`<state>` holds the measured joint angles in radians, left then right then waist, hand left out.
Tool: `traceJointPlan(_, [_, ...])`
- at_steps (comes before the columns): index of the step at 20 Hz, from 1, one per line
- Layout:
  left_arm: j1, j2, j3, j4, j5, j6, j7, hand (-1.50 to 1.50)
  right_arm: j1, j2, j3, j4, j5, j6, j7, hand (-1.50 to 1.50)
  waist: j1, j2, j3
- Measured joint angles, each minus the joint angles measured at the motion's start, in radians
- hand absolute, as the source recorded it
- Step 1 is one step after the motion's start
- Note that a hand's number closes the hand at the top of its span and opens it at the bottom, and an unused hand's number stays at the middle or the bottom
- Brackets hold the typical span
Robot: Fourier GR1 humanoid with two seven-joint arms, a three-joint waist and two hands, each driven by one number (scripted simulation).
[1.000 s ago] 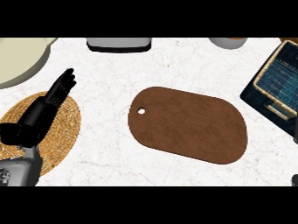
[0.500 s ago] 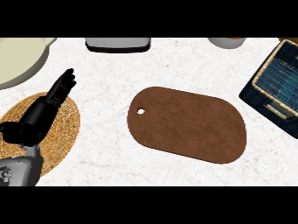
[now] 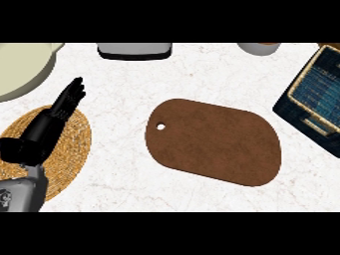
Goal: Pick the cupcake from the cutting board and place it in the basket
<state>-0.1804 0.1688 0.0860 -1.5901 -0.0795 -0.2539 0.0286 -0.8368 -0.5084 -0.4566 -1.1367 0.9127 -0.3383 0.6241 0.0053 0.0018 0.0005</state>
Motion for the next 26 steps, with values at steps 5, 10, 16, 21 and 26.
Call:
traceJointPlan(5, [0.010,-0.009,-0.006,-0.012,-0.005,0.004,0.004,0.00,0.049,-0.030,-0.014,0.100,-0.020,-0.104,-0.130,1.50,0.003,0.001,0.000])
traceJointPlan(10, [-0.019,-0.012,-0.006,0.014,-0.013,0.011,0.002,0.00,0.063,-0.042,-0.079,0.162,-0.091,-0.238,-0.224,-1.50,0.003,0.002,0.000])
traceJointPlan(16, [-0.006,0.002,0.007,-0.030,0.006,-0.006,0.030,0.00,0.040,-0.109,-0.081,0.262,-0.159,-0.252,-0.326,-1.50,0.005,0.001,0.000])
traceJointPlan(21, [-0.001,0.004,0.015,-0.028,0.013,-0.012,0.029,0.00,0.018,-0.108,-0.075,0.282,-0.218,-0.276,-0.389,-1.50,0.003,0.000,0.000])
traceJointPlan(26, [0.004,-0.007,0.007,-0.003,-0.002,-0.004,-0.001,0.00,-0.020,-0.138,-0.117,0.266,-0.305,-0.265,-0.389,-1.50,0.000,-0.001,-0.001])
